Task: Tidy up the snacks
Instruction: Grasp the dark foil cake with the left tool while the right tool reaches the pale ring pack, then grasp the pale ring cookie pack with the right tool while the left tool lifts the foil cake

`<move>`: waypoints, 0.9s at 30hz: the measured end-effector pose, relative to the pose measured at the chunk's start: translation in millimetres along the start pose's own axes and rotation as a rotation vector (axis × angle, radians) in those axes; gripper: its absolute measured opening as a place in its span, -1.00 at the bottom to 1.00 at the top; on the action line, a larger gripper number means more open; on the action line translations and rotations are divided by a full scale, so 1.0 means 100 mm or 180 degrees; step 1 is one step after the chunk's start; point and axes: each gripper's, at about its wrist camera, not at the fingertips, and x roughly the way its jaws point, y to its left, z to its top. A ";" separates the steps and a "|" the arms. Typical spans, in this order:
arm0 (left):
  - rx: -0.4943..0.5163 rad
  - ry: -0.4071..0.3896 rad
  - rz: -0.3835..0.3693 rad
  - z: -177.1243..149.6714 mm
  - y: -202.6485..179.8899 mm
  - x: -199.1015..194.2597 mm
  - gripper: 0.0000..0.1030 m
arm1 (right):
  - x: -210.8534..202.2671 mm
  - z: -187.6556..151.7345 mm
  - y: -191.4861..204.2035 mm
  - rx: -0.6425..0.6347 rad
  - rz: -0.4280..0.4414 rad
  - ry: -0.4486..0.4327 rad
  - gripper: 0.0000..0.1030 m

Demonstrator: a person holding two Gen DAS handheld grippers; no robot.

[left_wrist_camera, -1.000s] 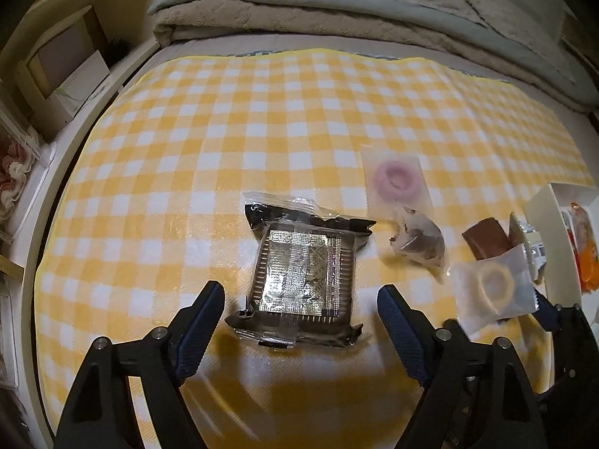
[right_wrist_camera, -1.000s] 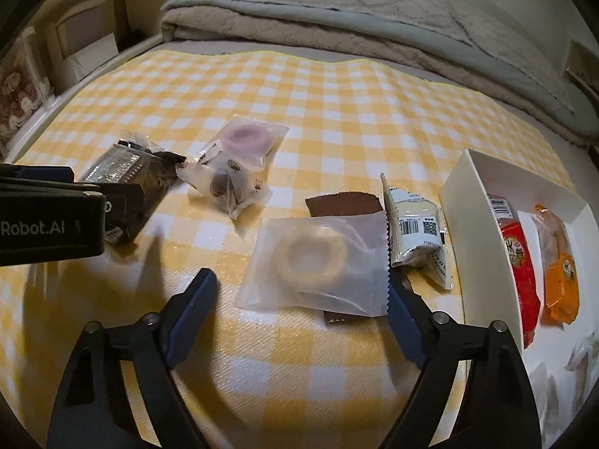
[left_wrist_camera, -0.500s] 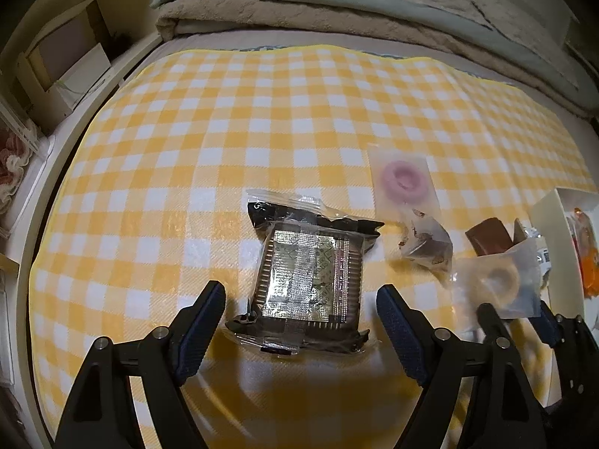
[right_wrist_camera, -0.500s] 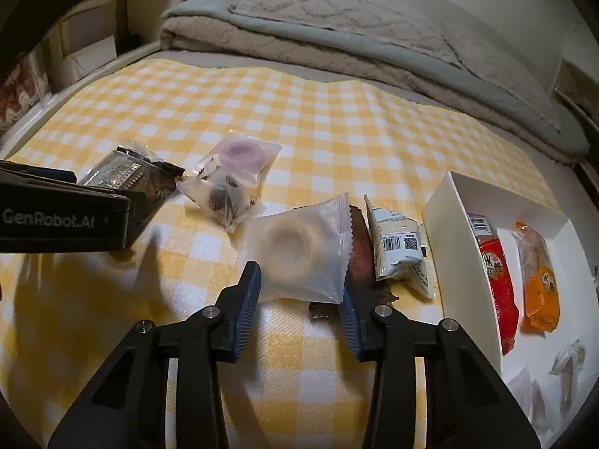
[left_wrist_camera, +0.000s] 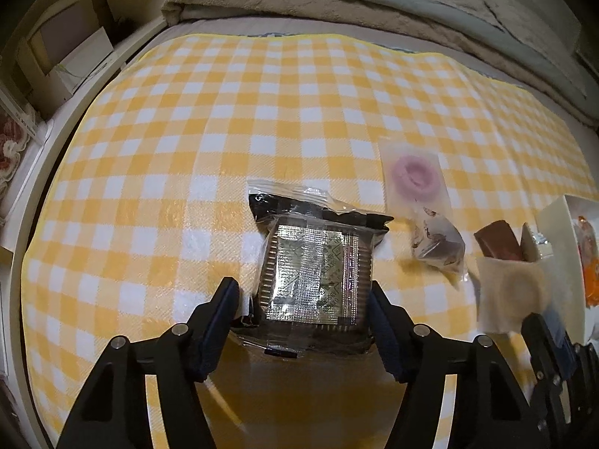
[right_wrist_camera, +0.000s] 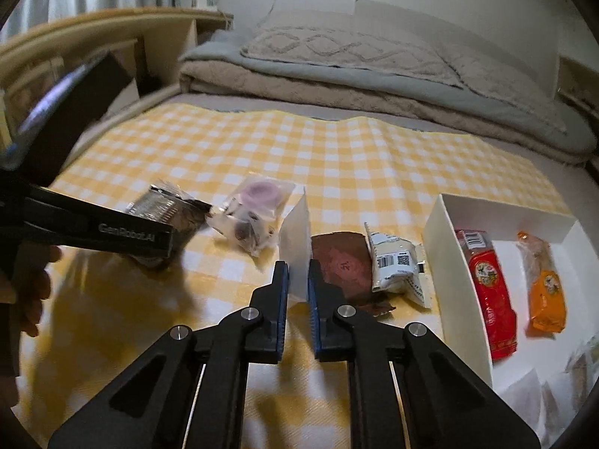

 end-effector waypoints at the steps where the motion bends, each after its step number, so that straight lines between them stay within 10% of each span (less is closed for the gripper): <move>1: 0.0002 0.0001 0.0001 0.00 0.00 0.00 0.25 | -0.02 0.00 -0.03 0.0044 0.0086 -0.0013 -0.82; 16: -0.0004 0.0011 -0.0023 0.05 0.00 -0.03 0.03 | -0.26 -0.21 -0.20 0.0678 0.1296 0.0678 -0.73; 18: -0.0010 0.0013 -0.0007 0.03 0.02 -0.04 0.03 | -0.20 -0.22 -0.21 0.0656 0.1169 0.0780 -0.45; 20: -0.0018 0.0011 -0.0002 0.02 0.03 -0.04 0.04 | -0.18 -0.23 -0.23 0.0644 0.1081 0.0810 0.31; 27: -0.0031 0.0010 0.0024 0.01 0.05 -0.06 0.03 | -0.04 -0.20 -0.16 0.0300 0.1019 0.0973 0.84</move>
